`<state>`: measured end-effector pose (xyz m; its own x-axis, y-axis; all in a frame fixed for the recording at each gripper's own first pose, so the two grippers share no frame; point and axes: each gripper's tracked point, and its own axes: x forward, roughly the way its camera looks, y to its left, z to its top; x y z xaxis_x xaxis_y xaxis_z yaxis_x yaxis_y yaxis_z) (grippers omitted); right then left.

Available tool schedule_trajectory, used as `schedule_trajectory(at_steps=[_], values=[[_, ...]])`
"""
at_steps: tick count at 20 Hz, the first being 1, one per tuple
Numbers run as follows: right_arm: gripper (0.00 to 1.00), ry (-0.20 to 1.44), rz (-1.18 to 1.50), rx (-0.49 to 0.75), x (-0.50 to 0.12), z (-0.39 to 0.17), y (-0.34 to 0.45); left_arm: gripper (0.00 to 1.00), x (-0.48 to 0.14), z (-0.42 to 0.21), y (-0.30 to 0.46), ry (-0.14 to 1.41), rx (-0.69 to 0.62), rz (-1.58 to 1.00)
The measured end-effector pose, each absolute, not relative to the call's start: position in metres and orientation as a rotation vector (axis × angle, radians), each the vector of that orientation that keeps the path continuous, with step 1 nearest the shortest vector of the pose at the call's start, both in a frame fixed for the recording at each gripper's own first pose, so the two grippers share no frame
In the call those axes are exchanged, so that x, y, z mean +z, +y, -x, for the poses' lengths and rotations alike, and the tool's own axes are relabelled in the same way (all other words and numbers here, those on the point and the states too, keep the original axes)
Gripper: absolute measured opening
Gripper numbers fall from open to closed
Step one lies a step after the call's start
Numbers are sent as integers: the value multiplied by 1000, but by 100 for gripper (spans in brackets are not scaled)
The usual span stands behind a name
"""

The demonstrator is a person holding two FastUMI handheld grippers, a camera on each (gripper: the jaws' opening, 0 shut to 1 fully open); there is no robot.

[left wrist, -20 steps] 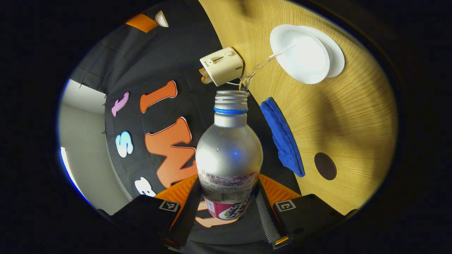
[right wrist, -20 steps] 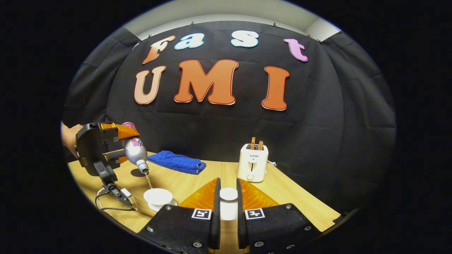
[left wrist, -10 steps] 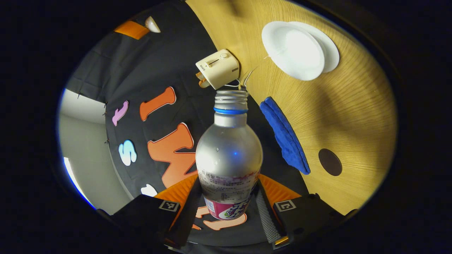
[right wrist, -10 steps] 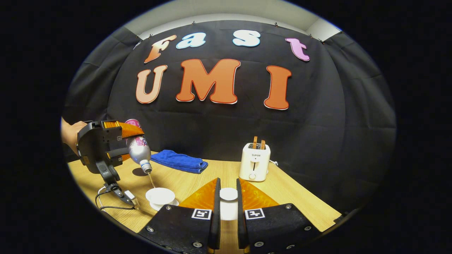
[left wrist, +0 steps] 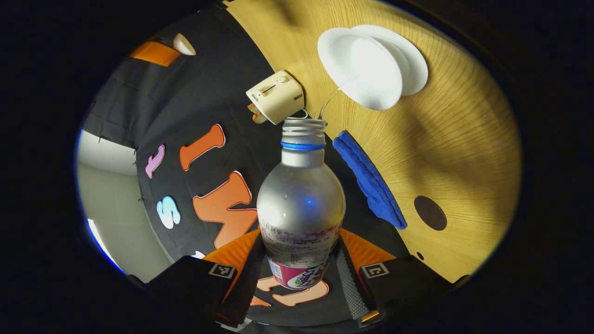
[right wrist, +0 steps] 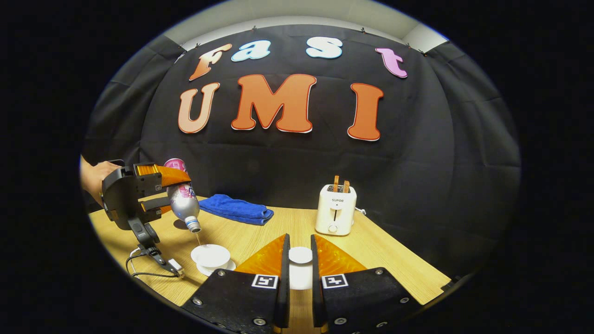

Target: Open the teacup lid with one hand, grasp the water bottle and pour water into the teacup with the other hand; after pouring, place the water bottle on the coaster and then close the teacup lid.

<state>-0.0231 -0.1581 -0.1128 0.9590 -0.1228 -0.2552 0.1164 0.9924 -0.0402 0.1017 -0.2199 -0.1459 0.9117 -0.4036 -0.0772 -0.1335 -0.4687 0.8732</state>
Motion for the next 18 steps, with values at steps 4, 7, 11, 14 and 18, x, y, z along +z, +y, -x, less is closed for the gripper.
schedule_trajectory(at_steps=[4, 7, 11, 14, 18], values=[[20, 263, 33, -103, -113, 21, -151, 81, -147, -97, -226, -427, -334, -2082], [20, 267, 37, -97, -114, 18, -146, 81, -148, -95, -228, -445, -329, -2072], [20, 269, 32, -87, -114, 18, -142, 80, -147, -95, -229, -460, -321, -2058], [20, 270, 32, -84, -114, 16, -139, 83, -146, -93, -227, -461, -311, -2038], [20, 278, 17, -74, -114, 15, -133, 83, -133, -96, -226, -466, -299, -1987]])
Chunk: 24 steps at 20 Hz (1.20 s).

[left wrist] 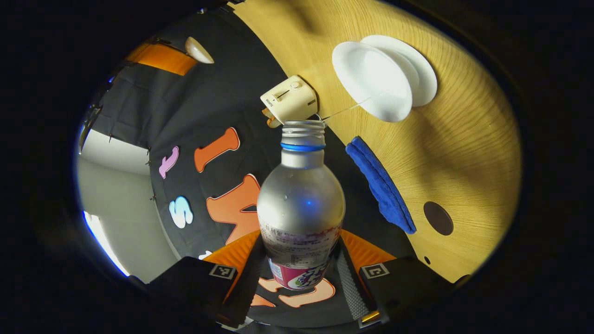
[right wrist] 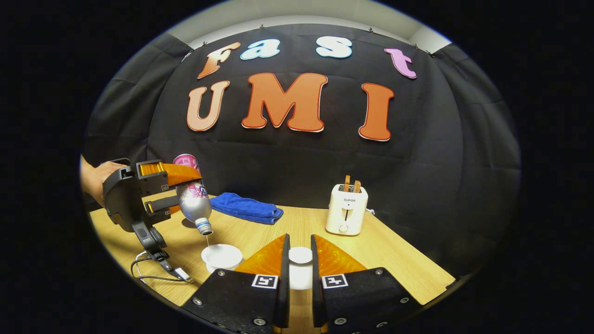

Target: Open the teacup lid with one hand, grasp the water bottle and pour water into the teacup with the other hand; after pouring, place the water bottle on the coaster and then close the teacup lid.

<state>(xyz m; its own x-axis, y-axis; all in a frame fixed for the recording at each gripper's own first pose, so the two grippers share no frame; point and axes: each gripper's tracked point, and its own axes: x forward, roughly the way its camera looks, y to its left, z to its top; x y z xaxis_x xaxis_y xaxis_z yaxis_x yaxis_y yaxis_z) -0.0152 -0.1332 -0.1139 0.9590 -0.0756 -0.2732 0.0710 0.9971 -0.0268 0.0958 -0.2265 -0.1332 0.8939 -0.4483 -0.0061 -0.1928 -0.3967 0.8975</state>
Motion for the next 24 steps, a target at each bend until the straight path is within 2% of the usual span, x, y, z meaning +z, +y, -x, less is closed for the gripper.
schedule_trajectory(at_steps=[3, 4, 6, 7, 8, 11, 13, 15, 16, 24], values=[[20, 281, 7, -75, -117, 14, -130, 83, -141, -99, -214, -405, -309, -1908], [20, 282, 6, -74, -117, 14, -128, 79, -140, -96, -213, -395, -313, -1879], [20, 285, 2, -68, -119, 11, -124, 83, -140, -96, -209, -365, -324, -1808], [20, 284, 0, -65, -119, 11, -122, 79, -142, -96, -204, -339, -327, -1777], [20, 284, 1, -62, -118, 9, -119, 82, -141, -98, -200, -319, -326, -1750], [20, 286, 7, -57, -120, 6, -113, 83, -137, -100, -187, -260, -324, -1611], [20, 290, -1, -48, -120, 1, -106, 82, -137, -102, -174, -201, -327, -1481], [20, 290, -4, -39, -121, -4, -99, 77, -132, -106, -166, -164, -318, -1341], [20, 290, -3, -31, -121, -7, -94, 82, -130, -108, -162, -149, -311, -1275], [20, 283, 17, 5, -121, -31, -60, 82, -150, -154, -128, 17, -229, -741]])
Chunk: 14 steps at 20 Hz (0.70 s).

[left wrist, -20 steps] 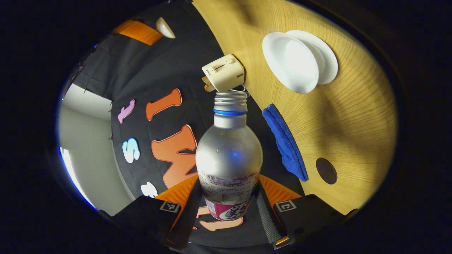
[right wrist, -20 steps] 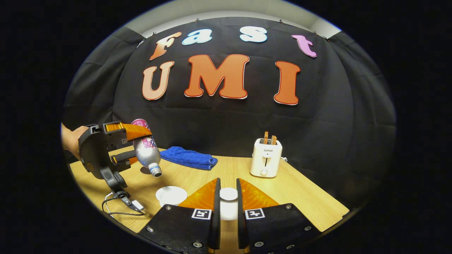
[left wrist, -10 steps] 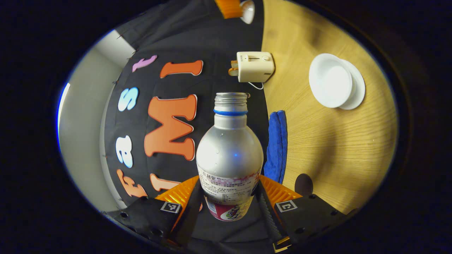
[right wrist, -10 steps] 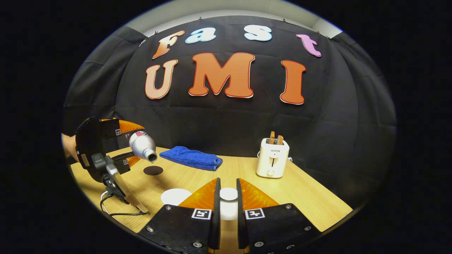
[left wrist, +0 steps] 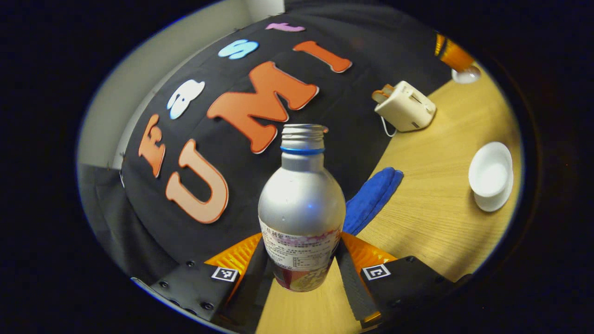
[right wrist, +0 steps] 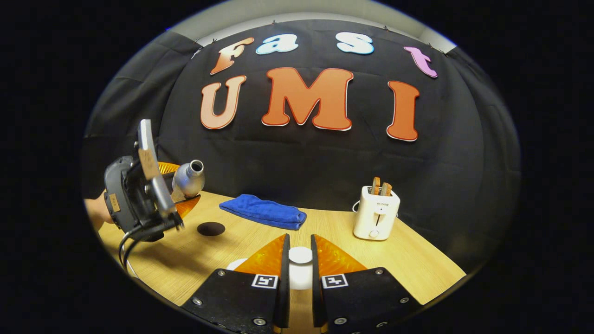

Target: Open the teacup lid with one hand, grasp the water bottle and pour water into the teacup with the other hand; after pouring, place the water bottle on the coaster and then close the teacup lid.

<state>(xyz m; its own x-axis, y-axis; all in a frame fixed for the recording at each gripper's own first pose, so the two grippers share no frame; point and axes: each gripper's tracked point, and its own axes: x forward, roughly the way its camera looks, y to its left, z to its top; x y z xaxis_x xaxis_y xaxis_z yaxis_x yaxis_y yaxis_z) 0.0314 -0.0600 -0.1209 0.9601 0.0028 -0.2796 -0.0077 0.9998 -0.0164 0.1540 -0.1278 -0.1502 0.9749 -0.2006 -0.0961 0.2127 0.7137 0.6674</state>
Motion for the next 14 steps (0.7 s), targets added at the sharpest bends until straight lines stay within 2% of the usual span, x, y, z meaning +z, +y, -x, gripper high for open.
schedule_trajectory(at_steps=[5, 6, 7, 8, 9, 14], values=[[20, 286, 26, 17, -121, -47, -44, 82, -162, -166, -123, 62, -171, -413], [20, 287, 29, 17, -121, -49, -42, 77, -167, -171, -123, 76, -170, -349], [20, 288, 32, 15, -121, -52, -41, 82, -173, -173, -123, 96, -170, -285], [20, 289, 35, 15, -121, -53, -41, 77, -179, -178, -122, 120, -173, -220], [20, 290, 37, 14, -120, -54, -40, 82, -185, -181, -124, 143, -177, -155], [20, 304, 34, 16, -124, -63, -37, 82, -203, -178, -131, 265, -216, 51]])
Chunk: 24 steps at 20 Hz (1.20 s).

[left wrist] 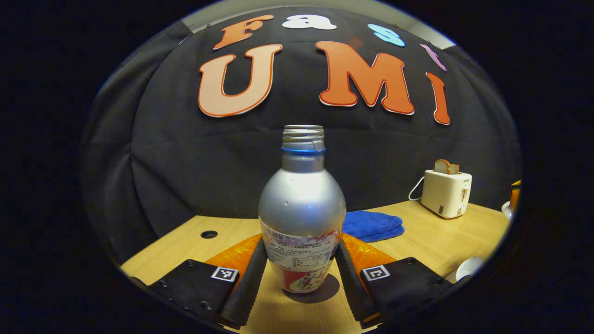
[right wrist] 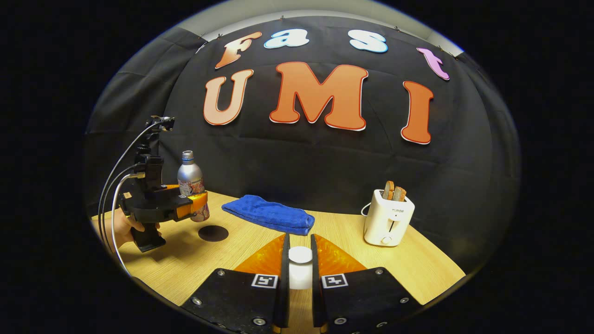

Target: Open the teacup lid with one hand, grasp the water bottle and pour water into the teacup with the other hand; after pouring, place the water bottle on the coaster and then close the teacup lid.

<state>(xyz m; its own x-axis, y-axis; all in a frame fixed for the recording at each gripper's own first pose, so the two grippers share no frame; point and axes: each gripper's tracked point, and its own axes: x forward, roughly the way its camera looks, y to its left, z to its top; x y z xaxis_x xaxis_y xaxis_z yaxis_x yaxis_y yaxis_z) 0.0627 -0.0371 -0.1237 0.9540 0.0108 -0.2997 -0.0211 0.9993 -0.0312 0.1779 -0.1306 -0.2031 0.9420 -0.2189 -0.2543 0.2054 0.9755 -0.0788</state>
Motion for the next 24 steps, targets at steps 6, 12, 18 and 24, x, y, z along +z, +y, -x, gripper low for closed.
schedule_trajectory(at_steps=[6, 12, 18, 24], values=[[20, 331, 49, 18, -135, -69, -36, 78, -241, -183, -137, 376, -252, 93], [20, 347, 55, 29, -143, -73, -33, 83, -270, -190, -144, 449, -262, 59], [20, 352, 56, 28, -144, -70, -34, 87, -283, -189, -145, 481, -269, 41], [20, 351, 57, 33, -144, -65, -30, 100, -286, -177, -143, 507, -289, 57]])
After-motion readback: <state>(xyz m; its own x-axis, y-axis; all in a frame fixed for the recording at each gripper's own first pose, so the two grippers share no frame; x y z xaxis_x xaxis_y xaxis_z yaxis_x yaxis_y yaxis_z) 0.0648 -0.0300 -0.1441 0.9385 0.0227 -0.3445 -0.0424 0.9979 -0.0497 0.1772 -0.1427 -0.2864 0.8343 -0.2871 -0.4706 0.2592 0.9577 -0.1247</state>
